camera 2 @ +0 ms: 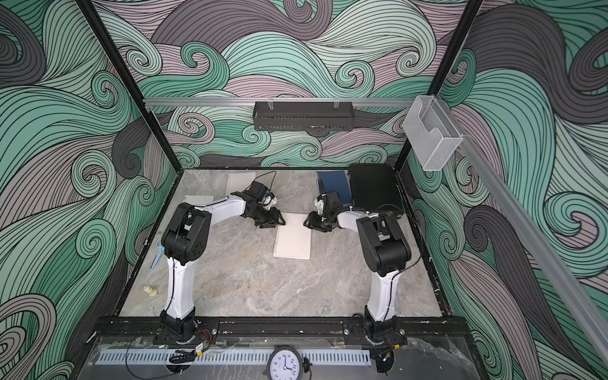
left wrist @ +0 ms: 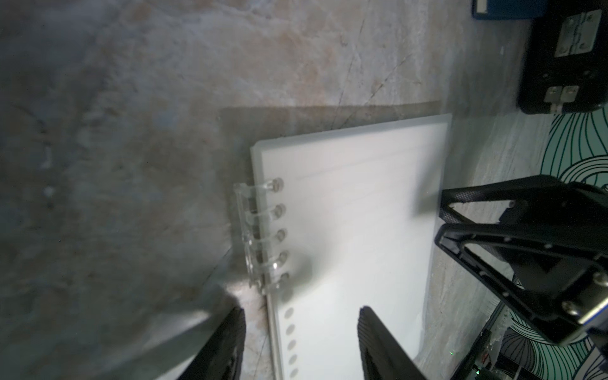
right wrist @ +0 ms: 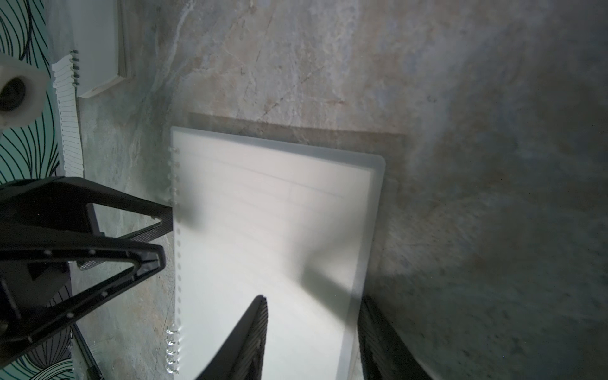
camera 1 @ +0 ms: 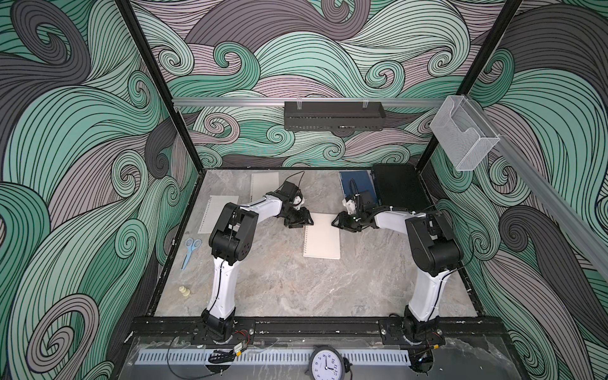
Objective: Tear off pages from different notebooks
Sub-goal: Move the notebook to the center of the board.
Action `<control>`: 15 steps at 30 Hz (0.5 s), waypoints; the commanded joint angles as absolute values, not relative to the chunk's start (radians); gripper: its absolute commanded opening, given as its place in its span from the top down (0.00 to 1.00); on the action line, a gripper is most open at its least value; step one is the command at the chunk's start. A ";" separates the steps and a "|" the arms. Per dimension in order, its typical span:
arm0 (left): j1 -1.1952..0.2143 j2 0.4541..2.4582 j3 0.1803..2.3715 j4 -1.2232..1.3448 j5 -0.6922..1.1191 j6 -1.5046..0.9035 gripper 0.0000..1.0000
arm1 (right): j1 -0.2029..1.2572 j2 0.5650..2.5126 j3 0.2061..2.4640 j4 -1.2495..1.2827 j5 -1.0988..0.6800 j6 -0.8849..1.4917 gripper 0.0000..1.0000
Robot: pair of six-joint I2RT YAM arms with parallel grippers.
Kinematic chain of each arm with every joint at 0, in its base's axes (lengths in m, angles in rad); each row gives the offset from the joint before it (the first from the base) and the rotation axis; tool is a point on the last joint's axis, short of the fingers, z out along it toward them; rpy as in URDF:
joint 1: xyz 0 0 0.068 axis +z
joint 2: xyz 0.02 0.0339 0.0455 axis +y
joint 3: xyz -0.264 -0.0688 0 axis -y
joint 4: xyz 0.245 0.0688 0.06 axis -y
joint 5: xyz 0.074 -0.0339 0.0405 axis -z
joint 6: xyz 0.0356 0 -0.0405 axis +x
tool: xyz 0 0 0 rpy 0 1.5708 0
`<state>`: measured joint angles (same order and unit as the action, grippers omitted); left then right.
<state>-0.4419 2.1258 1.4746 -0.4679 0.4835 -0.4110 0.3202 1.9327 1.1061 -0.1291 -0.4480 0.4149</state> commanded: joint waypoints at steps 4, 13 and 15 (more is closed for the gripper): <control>-0.505 2.137 1.370 -0.515 0.451 -0.440 0.44 | 0.321 1.914 1.033 -0.163 -0.441 0.423 0.53; -0.529 2.154 1.379 -0.514 0.438 -0.459 0.44 | 0.321 1.836 0.999 -0.177 -0.434 0.427 0.53; -0.530 2.154 1.381 -0.518 0.433 -0.459 0.44 | 0.321 1.817 0.993 -0.181 -0.433 0.427 0.53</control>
<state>-0.5076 2.0895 1.4185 -0.4351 0.4789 -0.4465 0.3187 1.8484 1.0077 -0.1345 -0.4465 0.4236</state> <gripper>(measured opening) 0.560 0.473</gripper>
